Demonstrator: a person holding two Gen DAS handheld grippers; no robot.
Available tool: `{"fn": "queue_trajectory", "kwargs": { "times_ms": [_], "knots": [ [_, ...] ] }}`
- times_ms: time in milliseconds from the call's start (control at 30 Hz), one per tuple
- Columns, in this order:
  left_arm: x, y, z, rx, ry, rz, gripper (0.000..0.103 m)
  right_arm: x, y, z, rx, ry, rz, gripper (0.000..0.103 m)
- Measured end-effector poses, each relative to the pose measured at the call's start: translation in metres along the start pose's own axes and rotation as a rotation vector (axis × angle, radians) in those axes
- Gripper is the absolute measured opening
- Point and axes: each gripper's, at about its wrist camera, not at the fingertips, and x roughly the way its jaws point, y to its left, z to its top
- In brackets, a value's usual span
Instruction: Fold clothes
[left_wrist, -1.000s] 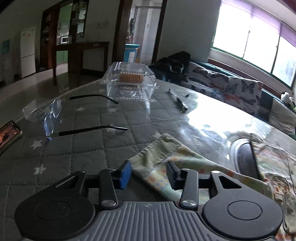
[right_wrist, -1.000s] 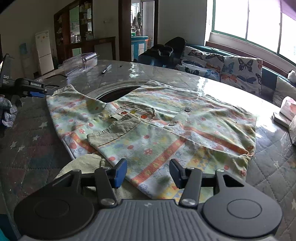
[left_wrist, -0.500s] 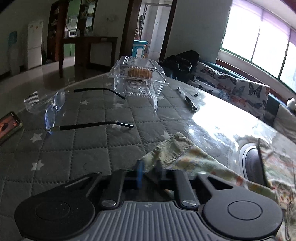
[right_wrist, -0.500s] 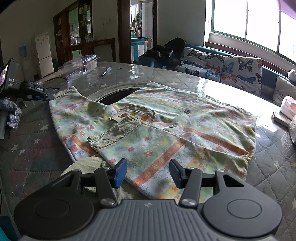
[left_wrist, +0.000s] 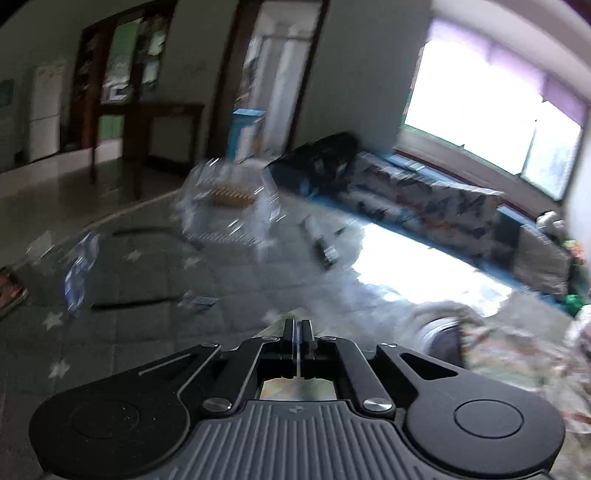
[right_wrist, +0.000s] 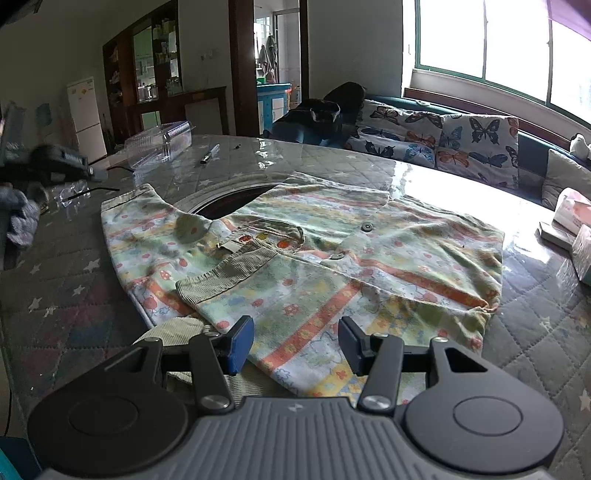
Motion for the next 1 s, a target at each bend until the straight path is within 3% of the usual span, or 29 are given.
{"fn": "queue_trajectory", "kwargs": {
  "times_ms": [100, 200, 367, 400, 533, 667, 800, 867, 1000],
  "knots": [
    [0.013, 0.011, -0.009, -0.007, 0.031, 0.061, 0.005, 0.001, -0.001, 0.000, 0.004, 0.001, 0.002, 0.052],
    [0.023, 0.021, -0.018, -0.011, 0.051, 0.114, 0.016, 0.003, 0.001, 0.001, -0.004, 0.008, 0.007, 0.052],
    [0.025, 0.025, -0.017, -0.038, 0.043, 0.096, 0.040, 0.007, 0.003, 0.003, -0.010, 0.013, 0.010, 0.052],
    [0.026, 0.024, -0.017, -0.037, 0.040, 0.095, 0.041, 0.007, 0.003, 0.003, -0.009, 0.013, 0.011, 0.052],
    [0.031, 0.020, -0.017, -0.023, 0.035, 0.094, 0.038, 0.009, 0.005, 0.004, -0.011, 0.016, 0.011, 0.052],
    [0.037, 0.020, -0.016, -0.021, 0.041, 0.073, 0.010, 0.008, 0.004, 0.005, -0.010, 0.012, 0.009, 0.052],
    [0.027, 0.016, -0.010, -0.064, 0.029, 0.023, 0.007, 0.004, 0.001, 0.004, 0.003, -0.004, 0.004, 0.052],
    [0.014, 0.005, -0.005, -0.065, 0.007, -0.033, 0.007, 0.001, 0.000, 0.004, 0.009, -0.012, 0.001, 0.052],
    [-0.022, -0.035, 0.005, -0.046, -0.012, -0.225, 0.007, -0.004, -0.005, 0.004, 0.030, -0.029, -0.004, 0.052]
  ]
}}
